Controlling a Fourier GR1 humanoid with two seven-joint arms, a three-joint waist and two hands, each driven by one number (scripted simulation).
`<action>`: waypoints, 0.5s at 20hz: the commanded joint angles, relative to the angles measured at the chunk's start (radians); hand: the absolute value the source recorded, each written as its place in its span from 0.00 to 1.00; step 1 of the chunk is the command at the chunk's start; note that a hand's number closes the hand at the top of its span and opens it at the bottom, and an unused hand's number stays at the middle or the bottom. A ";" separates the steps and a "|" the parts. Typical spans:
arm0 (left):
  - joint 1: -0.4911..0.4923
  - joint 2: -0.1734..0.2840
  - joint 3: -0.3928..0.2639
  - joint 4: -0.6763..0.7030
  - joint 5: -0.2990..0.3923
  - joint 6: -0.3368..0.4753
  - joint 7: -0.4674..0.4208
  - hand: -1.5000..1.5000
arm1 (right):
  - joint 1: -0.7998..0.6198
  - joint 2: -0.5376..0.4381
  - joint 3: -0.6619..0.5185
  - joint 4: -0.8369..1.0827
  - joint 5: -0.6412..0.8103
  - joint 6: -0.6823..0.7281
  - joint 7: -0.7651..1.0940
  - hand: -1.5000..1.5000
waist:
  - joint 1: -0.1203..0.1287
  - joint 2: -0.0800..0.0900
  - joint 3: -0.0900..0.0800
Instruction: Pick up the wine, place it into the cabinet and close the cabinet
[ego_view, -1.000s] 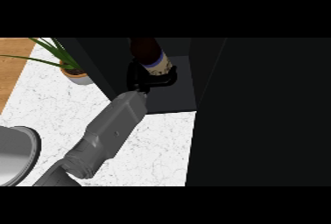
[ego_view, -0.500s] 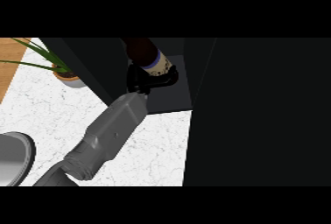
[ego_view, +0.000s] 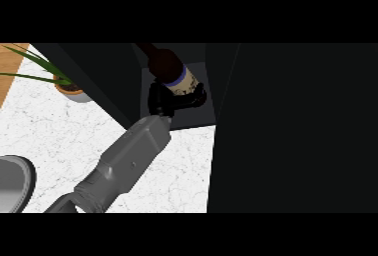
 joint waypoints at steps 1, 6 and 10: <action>0.002 -0.001 -0.021 -0.041 0.065 0.025 -0.016 1.00 | -0.003 -0.005 -0.006 0.010 -0.026 0.015 -0.007 0.00 | -0.023 0.006 0.000; 0.012 -0.001 -0.046 -0.074 0.144 0.082 -0.067 0.00 | -0.043 0.006 0.023 -0.004 0.013 -0.017 0.037 0.00 | -0.015 0.002 -0.001; -0.030 -0.001 -0.057 -0.050 0.178 0.084 -0.077 0.00 | -0.006 -0.003 0.003 -0.005 0.001 -0.005 0.018 0.00 | -0.003 0.001 0.000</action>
